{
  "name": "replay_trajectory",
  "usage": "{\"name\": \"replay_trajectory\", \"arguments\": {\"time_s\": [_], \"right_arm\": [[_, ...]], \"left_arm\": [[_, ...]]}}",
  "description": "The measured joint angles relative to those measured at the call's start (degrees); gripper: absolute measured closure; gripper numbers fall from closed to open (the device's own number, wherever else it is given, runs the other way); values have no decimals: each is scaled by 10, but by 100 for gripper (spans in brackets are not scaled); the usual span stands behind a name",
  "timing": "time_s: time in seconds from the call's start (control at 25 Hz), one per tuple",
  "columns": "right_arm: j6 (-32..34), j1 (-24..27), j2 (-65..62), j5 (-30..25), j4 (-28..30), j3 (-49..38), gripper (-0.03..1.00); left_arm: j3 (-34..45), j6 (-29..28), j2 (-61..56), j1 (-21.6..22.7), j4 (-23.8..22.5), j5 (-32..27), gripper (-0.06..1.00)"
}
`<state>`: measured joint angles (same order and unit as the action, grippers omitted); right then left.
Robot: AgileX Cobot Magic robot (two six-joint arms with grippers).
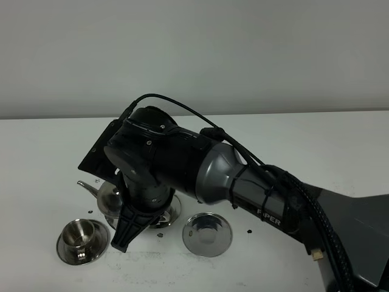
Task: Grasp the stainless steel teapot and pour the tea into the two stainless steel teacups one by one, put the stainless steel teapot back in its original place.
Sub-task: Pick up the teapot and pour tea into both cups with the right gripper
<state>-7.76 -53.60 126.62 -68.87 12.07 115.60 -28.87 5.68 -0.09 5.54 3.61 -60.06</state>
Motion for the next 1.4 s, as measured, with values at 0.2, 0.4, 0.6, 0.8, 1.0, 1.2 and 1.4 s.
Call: {"name": "replay_trajectory", "arguments": {"time_s": [0.2,0.4,0.6,0.8,1.0,1.2,1.4], "right_arm": [[11,-19,0,7,33,0,76],[18,-30,16,0,51,0,76],[24,-39,34,-8,57,0,76],[29,-43,39,-14,70,0,76],[35,-52,39,-19,99,0,76],[37,-61,41,-19,104,0,76],[37,-64,53,-19,104,0,76]], "left_arm": [[0,-1,0,0,0,0,33],[0,-1,0,0,0,0,33],[0,-1,0,0,0,0,33],[0,-1,0,0,0,0,33],[0,-1,0,0,0,0,33],[0,-1,0,0,0,0,33],[0,-1,0,0,0,0,33]]}}
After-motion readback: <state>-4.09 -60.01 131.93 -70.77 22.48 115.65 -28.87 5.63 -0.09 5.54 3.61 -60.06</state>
